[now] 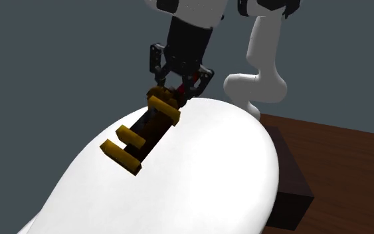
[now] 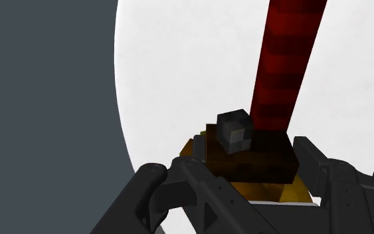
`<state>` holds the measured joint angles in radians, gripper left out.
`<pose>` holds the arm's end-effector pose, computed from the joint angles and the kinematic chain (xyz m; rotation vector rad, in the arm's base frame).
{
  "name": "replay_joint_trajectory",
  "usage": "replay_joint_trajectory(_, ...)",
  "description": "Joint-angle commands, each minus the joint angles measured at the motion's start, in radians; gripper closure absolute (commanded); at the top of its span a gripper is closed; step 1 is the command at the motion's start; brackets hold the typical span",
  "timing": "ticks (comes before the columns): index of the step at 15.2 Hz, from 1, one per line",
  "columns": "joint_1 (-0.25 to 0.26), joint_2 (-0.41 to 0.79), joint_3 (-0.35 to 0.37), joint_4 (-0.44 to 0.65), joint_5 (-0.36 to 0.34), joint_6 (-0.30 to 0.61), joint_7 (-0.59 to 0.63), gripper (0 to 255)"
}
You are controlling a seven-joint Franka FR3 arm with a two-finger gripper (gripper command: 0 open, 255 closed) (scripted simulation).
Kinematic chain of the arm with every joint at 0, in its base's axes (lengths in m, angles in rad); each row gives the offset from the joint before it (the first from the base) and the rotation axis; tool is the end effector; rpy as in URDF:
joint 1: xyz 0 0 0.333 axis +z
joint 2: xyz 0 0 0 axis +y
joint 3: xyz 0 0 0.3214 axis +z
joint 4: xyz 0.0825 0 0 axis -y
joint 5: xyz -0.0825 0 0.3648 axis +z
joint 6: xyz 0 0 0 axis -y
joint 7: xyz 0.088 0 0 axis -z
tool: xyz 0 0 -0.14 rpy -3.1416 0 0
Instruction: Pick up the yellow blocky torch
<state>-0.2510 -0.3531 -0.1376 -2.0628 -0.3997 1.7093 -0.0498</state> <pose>0.3761 -0.2150 0.5602 2.7735 -0.3823 -0.1080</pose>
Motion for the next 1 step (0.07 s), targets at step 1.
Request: replay_joint_trajectory(1, 0.0, 0.001, 0.001, 0.009, 0.001, -0.007, -0.002, 255)
